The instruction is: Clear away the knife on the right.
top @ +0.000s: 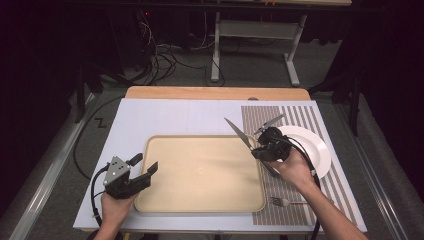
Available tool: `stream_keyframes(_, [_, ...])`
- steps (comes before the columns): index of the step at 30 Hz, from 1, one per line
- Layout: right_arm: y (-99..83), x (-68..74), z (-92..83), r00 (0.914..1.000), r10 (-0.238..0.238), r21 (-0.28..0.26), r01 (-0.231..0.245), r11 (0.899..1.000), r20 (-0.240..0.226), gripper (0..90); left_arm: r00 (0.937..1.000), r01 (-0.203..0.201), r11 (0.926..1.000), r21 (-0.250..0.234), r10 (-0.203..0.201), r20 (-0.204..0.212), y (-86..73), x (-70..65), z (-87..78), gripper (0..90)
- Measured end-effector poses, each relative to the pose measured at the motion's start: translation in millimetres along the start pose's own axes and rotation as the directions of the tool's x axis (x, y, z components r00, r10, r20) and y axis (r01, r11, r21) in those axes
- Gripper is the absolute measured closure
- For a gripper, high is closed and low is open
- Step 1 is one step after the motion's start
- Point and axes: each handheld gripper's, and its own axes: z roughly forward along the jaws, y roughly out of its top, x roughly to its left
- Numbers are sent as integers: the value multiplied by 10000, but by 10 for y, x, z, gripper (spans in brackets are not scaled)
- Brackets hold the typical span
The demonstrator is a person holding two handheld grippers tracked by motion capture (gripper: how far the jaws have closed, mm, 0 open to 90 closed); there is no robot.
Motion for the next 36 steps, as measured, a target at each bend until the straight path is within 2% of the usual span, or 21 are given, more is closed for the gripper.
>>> stream_keyframes(4, [14,70,57,9998,58,100,-56,9999,-197,810,10000,-46,10000,8,46,8,-4,-3,-6,374])
stream_keyframes(5, [14,111,64,9989,414,268,-408,9988,-220,811,10000,-68,10000,20,68,0,-6,-4,-5,374])
stream_keyframes(6, [20,106,91,9995,55,193,-49,9998,-296,810,9999,-129,9999,58,129,-44,-7,-2,-7,374])
stream_keyframes(7, [25,119,104,9996,-4,250,12,9997,-293,811,9999,-148,9999,66,148,-51,-9,-3,-3,374])
stream_keyframes(9, [29,156,120,9993,160,318,-149,9994,-352,810,9999,-172,9998,66,172,12,-12,-7,9,375])
stream_keyframes(10, [32,156,134,9993,-10,255,20,9997,-373,810,9998,-201,9998,70,201,-40,-12,-7,10,375])
stream_keyframes(11, [34,176,140,9991,135,320,-123,9994,-394,810,9998,-201,9998,70,201,-40,-12,-7,10,375])
stream_keyframes(15, [34,187,184,9989,-21,270,34,9996,-465,810,9998,-219,9997,114,220,-29,-14,0,21,376])
stream_keyframes(16, [31,207,210,9986,93,289,-78,9996,-525,810,9997,-223,9997,113,223,-22,-14,3,25,376])
stream_keyframes(36, [75,300,350,9971,233,514,-196,9985,-730,810,9998,-209,9997,85,209,37,-14,8,45,377])
